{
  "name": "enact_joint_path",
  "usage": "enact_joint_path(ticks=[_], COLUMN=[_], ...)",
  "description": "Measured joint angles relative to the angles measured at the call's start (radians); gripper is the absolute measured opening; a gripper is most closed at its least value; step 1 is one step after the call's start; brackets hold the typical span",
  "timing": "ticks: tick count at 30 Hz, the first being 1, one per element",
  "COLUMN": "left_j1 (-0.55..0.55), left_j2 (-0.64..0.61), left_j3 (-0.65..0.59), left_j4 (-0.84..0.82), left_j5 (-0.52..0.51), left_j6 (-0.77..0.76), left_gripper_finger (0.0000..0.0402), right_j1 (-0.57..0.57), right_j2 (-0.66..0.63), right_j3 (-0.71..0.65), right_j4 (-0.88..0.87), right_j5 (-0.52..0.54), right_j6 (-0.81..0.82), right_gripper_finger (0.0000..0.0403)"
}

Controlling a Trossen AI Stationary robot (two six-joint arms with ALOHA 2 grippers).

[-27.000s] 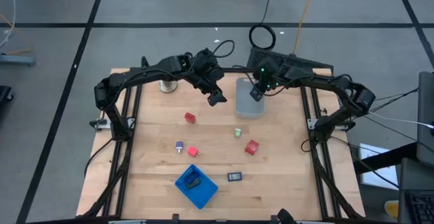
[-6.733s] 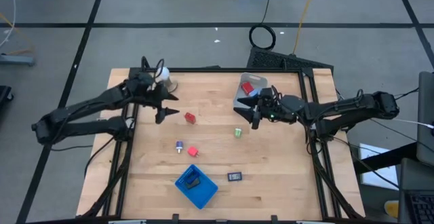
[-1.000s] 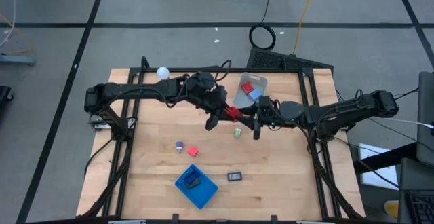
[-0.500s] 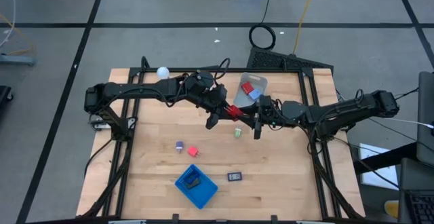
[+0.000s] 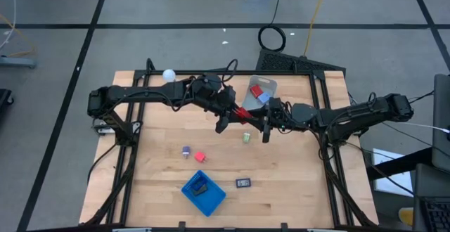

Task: Pick & Place Office items
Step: Put the red charger adapter into the gray bin

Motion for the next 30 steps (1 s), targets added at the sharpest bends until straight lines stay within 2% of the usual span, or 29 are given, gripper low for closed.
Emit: enact_joint_path(ticks=[4,7,22,30], left_j1=[0.000,0.001,0.003,0.003], left_j2=[0.000,0.000,0.000,0.000], left_j3=[0.000,0.000,0.000,0.000], left_j4=[-0.001,-0.002,-0.105,-0.274], left_j5=[0.002,0.002,-0.002,0.027], left_j6=[0.000,-0.001,-0.022,0.016], left_gripper_finger=[0.0145,0.0155,0.0293,0.0334], right_j1=[0.000,0.000,-0.003,-0.013], right_j2=[0.000,0.000,0.001,0.001], right_j3=[0.000,0.000,0.000,0.000], right_j4=[0.001,0.002,0.003,-0.026], right_j5=[0.000,0.003,-0.001,0.022], right_j6=[-0.005,-0.004,-0.019,-0.026], right_gripper_finger=[0.0115,0.0115,0.0115,0.0114])
